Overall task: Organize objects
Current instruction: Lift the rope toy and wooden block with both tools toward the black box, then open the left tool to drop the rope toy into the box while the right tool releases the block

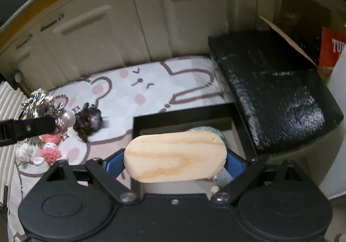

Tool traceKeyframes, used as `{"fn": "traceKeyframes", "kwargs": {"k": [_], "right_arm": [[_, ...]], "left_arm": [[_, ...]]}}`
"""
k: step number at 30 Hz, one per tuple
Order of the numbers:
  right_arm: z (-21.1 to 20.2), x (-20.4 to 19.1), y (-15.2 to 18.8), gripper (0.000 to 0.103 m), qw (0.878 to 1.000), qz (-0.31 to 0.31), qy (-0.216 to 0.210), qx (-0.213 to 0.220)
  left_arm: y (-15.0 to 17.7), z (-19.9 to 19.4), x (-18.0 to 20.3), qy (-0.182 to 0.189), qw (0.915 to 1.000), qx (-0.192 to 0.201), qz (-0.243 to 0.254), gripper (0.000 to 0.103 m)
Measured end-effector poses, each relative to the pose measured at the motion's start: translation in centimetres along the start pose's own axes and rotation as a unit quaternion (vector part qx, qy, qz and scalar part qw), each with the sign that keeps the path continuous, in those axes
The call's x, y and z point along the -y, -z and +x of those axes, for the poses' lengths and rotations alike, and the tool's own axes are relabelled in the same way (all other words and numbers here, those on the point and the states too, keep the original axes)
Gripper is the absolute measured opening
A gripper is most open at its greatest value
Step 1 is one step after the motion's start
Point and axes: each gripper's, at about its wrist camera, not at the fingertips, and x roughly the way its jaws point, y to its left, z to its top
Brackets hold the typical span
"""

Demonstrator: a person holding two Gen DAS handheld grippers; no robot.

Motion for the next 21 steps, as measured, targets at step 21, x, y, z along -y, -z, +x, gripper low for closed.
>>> {"fn": "traceKeyframes", "kwargs": {"k": [21], "right_arm": [[4.8, 1.1, 1.4, 0.094, 0.996, -0.015, -0.01, -0.084]], "left_arm": [[0.1, 8.4, 5.1, 0.067, 0.9932, -0.095, 0.003, 0.067]]}}
